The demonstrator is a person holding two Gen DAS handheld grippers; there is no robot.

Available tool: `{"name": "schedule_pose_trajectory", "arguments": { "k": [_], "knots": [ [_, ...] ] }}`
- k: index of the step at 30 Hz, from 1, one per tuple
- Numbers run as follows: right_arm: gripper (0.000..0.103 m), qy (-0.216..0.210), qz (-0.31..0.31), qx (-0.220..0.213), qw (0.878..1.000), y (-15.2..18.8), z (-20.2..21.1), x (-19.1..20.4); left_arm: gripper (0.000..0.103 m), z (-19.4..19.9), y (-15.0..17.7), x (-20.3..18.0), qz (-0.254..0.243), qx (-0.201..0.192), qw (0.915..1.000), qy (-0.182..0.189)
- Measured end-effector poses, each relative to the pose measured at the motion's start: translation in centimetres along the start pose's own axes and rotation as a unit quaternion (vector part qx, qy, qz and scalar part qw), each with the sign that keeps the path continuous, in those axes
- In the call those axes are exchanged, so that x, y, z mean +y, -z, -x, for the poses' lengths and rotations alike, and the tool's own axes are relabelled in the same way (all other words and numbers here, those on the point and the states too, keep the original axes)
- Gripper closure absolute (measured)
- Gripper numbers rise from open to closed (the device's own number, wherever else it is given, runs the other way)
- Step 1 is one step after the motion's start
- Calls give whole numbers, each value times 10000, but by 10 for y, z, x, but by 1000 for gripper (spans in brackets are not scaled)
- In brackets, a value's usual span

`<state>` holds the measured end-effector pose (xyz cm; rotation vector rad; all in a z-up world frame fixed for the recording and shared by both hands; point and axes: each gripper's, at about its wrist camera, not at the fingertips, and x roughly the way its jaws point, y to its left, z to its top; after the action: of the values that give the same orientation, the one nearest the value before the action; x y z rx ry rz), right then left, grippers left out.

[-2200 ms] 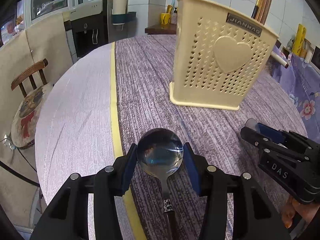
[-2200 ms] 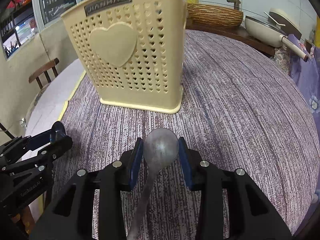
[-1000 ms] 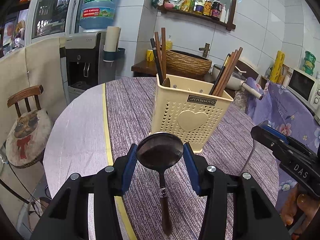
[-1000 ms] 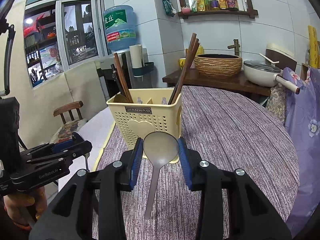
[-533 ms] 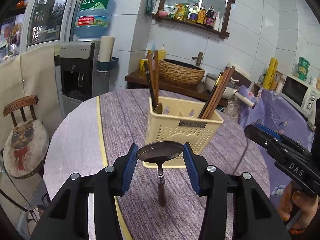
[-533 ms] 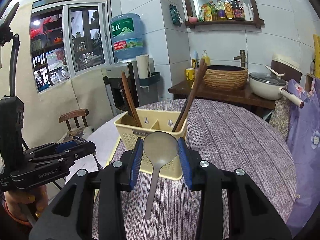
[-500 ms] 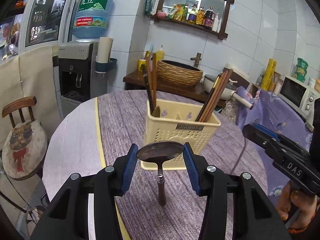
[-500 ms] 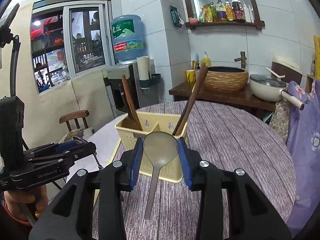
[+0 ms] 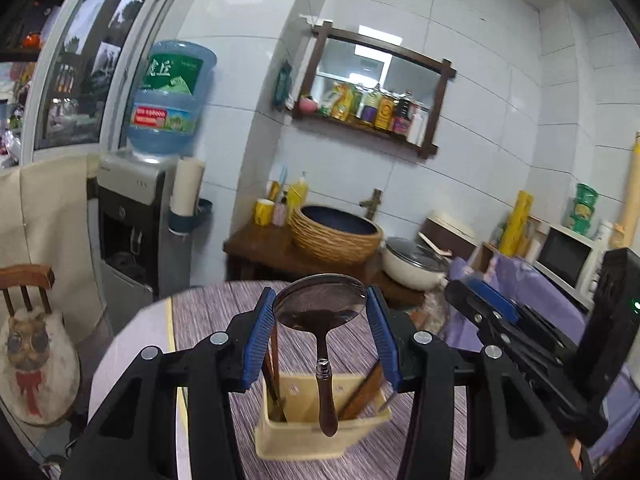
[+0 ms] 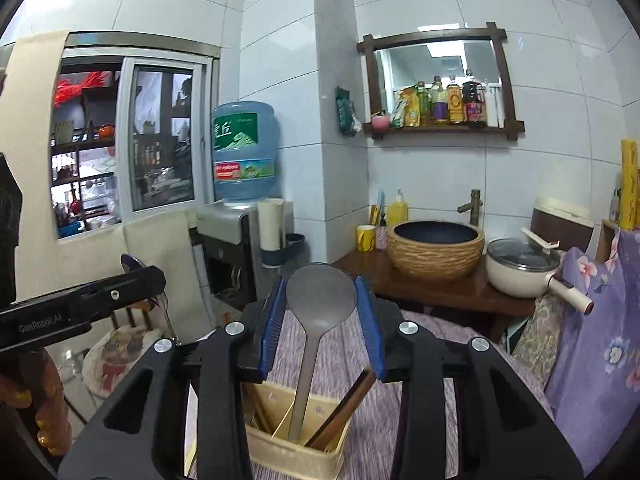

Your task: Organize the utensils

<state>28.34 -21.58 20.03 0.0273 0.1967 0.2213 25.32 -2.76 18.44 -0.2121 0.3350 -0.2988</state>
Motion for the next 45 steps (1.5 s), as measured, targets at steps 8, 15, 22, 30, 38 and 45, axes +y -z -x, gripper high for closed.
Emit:
{"name": "schedule_pose_trajectory", "arguments": {
  "k": [8, 15, 22, 30, 38, 45],
  "knots": [
    [66, 344, 159, 220, 9990, 47, -37, 2, 57, -54, 45, 9, 6, 387, 9989, -283],
    [66, 358, 282, 375, 9983, 91, -38, 9, 57, -64, 79, 19, 16, 654, 9971, -392],
    [66, 280, 254, 561, 9977, 118, -40, 7, 57, -68, 96, 23, -4, 870, 9954, -401],
    [65, 239, 204, 719, 9969, 132, -41, 3, 56, -66, 97, 22, -79, 852, 9956, -375],
    [49, 171, 88, 496, 9986, 127, -5, -2, 35, -21, 91, 16, -264, 381, 9980, -426],
    [5, 66, -2, 146, 9999, 136, 73, 3, 5, 44, 128, 7, -660, 53, 9959, -611]
  ]
}}
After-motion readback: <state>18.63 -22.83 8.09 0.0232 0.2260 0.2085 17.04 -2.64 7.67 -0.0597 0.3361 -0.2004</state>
